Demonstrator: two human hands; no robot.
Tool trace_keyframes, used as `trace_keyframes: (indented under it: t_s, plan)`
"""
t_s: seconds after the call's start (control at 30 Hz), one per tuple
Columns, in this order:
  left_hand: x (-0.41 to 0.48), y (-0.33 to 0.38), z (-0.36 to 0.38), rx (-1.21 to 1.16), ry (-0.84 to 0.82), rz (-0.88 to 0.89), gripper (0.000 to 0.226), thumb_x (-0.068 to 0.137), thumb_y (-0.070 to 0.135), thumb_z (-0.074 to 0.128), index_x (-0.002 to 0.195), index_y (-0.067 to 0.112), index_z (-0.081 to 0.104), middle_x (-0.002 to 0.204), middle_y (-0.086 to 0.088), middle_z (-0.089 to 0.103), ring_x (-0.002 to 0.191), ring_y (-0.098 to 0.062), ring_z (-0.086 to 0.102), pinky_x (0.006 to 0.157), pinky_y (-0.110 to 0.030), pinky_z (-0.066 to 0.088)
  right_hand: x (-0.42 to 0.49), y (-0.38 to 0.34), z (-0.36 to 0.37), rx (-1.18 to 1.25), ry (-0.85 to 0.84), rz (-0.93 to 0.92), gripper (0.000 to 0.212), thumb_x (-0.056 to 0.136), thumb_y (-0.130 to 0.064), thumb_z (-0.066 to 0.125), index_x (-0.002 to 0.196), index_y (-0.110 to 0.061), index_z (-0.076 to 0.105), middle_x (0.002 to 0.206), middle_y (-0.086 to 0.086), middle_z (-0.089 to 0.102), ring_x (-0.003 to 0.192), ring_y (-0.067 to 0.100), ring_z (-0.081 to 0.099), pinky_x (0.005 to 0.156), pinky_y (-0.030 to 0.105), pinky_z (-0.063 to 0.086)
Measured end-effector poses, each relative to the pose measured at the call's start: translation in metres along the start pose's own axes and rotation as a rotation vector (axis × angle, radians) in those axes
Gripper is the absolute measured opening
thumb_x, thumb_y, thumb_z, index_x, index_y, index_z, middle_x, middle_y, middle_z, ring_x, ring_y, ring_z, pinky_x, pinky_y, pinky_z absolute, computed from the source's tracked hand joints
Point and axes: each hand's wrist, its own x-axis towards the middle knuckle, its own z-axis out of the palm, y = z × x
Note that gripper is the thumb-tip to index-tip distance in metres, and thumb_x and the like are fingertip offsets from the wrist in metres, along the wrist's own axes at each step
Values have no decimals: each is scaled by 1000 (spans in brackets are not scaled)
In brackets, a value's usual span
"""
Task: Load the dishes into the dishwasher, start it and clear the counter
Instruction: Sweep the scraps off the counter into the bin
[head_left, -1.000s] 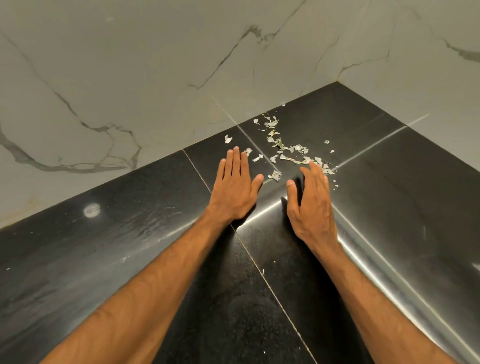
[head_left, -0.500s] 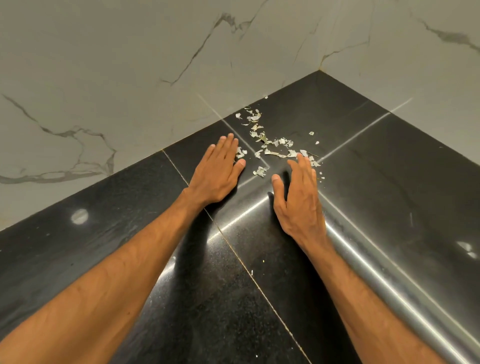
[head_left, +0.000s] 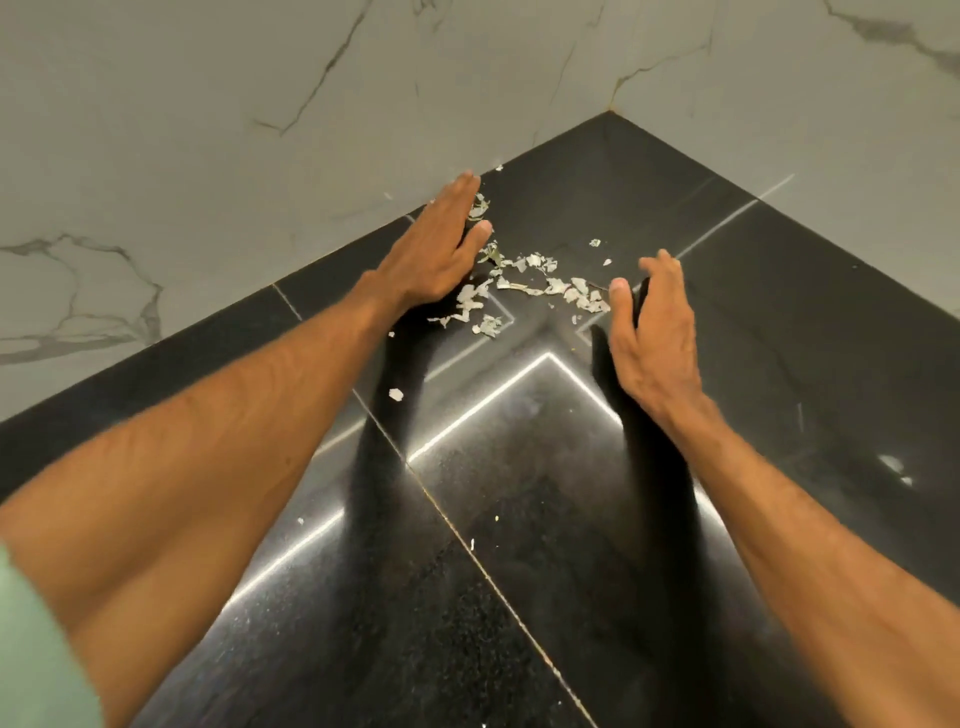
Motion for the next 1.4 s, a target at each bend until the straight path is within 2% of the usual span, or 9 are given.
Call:
trace_keyframes:
  t_s: [0.3, 0.47, 0.57, 0.67, 0.93, 1.13, 1.23, 1.3, 1.4]
  plan:
    - [48, -3, 17, 201, -112, -45, 64, 109, 44, 16, 160, 7, 11, 168, -11, 9, 155, -25, 9, 126, -44, 8, 1, 2, 7, -89, -51, -11, 54, 105, -53, 34, 139, -12, 45, 157, 11, 40, 151, 23, 29, 119, 46, 33]
    - [2, 18, 15, -31, -181, 190, 58, 110, 45, 19, 161, 19, 15, 167, 4, 16, 154, -8, 13, 127, -37, 13, 0, 0, 6, -131, -63, -11, 58, 105, -51, 35, 144, -9, 45, 160, 14, 37, 152, 25, 25, 124, 42, 26]
    - [4, 32, 2, -181, -74, 257, 48, 111, 39, 29, 157, 26, 32, 161, 11, 33, 147, -5, 32, 121, -23, 24, 0, 0, 7, -133, -58, -17, 56, 106, -50, 35, 143, -9, 45, 159, 13, 38, 152, 24, 27, 123, 44, 28]
    - [39, 36, -5, -211, 59, 190, 49, 111, 35, 28, 156, 18, 34, 164, 2, 29, 151, -9, 25, 121, -22, 19, 0, 1, 8, -142, -57, -25, 53, 106, -49, 36, 141, -10, 46, 158, 12, 39, 151, 24, 29, 122, 44, 29]
    - [124, 3, 11, 321, -197, 150, 61, 110, 39, 21, 160, 5, 12, 168, -13, 5, 156, -24, 4, 126, -37, 4, 4, 4, 9, -150, -25, -36, 52, 105, -51, 37, 134, -11, 52, 154, 11, 45, 148, 24, 34, 121, 42, 32]
    - [69, 18, 22, 117, -197, 57, 59, 110, 43, 12, 161, 14, 8, 169, -3, 1, 155, -16, -1, 127, -40, 2, 5, 8, 11, -140, -46, -33, 50, 105, -51, 36, 135, -12, 50, 155, 11, 44, 149, 23, 32, 120, 44, 33]
    - [41, 24, 6, 9, -246, 184, 56, 110, 47, 17, 160, 22, 20, 167, 7, 18, 153, -5, 14, 124, -25, 11, 5, 9, 12, -150, -51, -38, 46, 106, -49, 37, 132, -13, 49, 155, 10, 43, 150, 23, 32, 120, 43, 33]
    - [40, 27, -2, -14, -189, 249, 51, 111, 42, 23, 158, 23, 30, 164, 10, 27, 149, -3, 24, 120, -17, 17, 6, 10, 12, -157, -49, -38, 46, 106, -50, 37, 131, -13, 50, 155, 11, 43, 149, 23, 32, 120, 43, 34]
    - [69, 22, -8, 30, -40, 147, 52, 111, 37, 26, 156, 12, 30, 164, -5, 29, 151, -16, 25, 124, -31, 20, 6, 10, 12, -160, -53, -43, 46, 106, -51, 37, 131, -14, 50, 154, 11, 44, 149, 23, 33, 119, 45, 35]
